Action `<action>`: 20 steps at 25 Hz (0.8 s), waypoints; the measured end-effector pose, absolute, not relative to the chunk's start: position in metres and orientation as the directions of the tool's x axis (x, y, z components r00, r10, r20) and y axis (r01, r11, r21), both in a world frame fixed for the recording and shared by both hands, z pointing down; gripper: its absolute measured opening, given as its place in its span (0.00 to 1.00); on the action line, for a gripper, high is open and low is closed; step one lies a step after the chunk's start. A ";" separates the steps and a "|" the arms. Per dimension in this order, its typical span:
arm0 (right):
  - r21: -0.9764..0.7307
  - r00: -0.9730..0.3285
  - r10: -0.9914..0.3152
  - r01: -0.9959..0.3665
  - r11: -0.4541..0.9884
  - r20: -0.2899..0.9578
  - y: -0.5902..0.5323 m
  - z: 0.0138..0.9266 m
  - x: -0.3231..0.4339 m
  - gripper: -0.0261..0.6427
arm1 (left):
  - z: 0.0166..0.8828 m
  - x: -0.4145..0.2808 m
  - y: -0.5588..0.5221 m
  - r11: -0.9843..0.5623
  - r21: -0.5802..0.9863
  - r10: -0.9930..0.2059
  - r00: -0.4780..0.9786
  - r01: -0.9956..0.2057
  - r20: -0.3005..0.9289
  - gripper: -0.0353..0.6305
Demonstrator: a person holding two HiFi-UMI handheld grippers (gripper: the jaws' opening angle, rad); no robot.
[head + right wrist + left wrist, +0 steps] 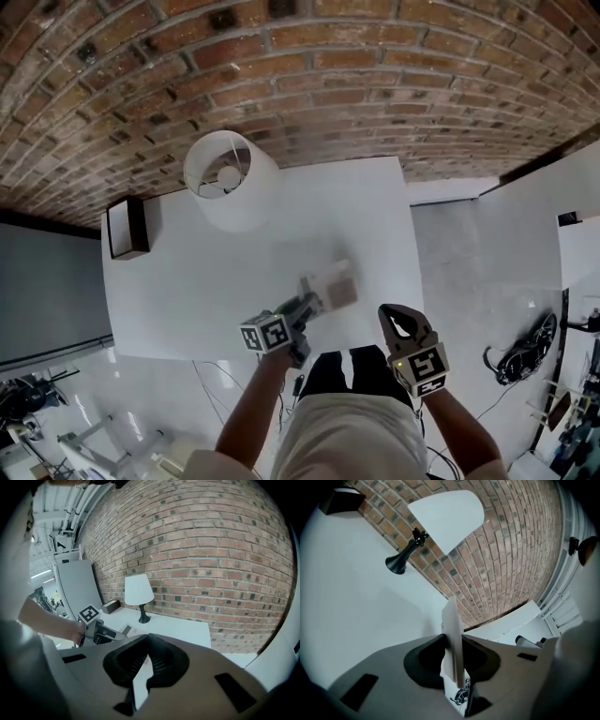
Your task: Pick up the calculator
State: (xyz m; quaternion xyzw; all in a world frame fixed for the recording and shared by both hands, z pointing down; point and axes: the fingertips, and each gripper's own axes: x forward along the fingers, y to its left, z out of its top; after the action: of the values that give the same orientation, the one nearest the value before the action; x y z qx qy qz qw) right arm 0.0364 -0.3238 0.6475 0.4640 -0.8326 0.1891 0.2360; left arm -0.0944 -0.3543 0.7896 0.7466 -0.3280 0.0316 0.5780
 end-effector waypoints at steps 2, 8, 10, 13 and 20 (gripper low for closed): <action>-0.085 -0.459 -0.693 -0.861 0.502 0.556 -0.319 0.635 0.037 0.06 | 0.769 -0.097 -0.349 -0.124 0.847 -0.467 0.783 -0.518 0.411 0.20; -0.097 -0.478 -0.697 -0.854 0.512 0.535 -0.294 0.605 0.045 0.06 | 0.715 -0.099 -0.326 -0.123 0.863 -0.524 0.771 -0.490 0.363 0.20; -0.098 -0.487 -0.697 -0.849 0.520 0.526 -0.289 0.594 0.049 0.06 | 0.699 -0.099 -0.318 -0.126 0.862 -0.545 0.760 -0.491 0.354 0.20; -0.090 -0.512 -0.700 -0.834 0.545 0.498 -0.282 0.580 0.056 0.06 | 0.679 -0.096 -0.304 -0.125 0.860 -0.578 0.741 -0.494 0.341 0.20; -0.106 -0.592 -0.669 -0.779 0.618 0.449 -0.245 0.562 0.080 0.06 | 0.647 -0.075 -0.258 -0.090 0.873 -0.669 0.679 -0.478 0.303 0.20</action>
State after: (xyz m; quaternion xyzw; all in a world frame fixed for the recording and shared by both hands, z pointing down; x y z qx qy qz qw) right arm 0.0803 -0.2453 0.5625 0.4116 -0.8799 0.1476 0.1861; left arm -0.0751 -0.2580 0.6468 0.7332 -0.3911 -0.0865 0.5495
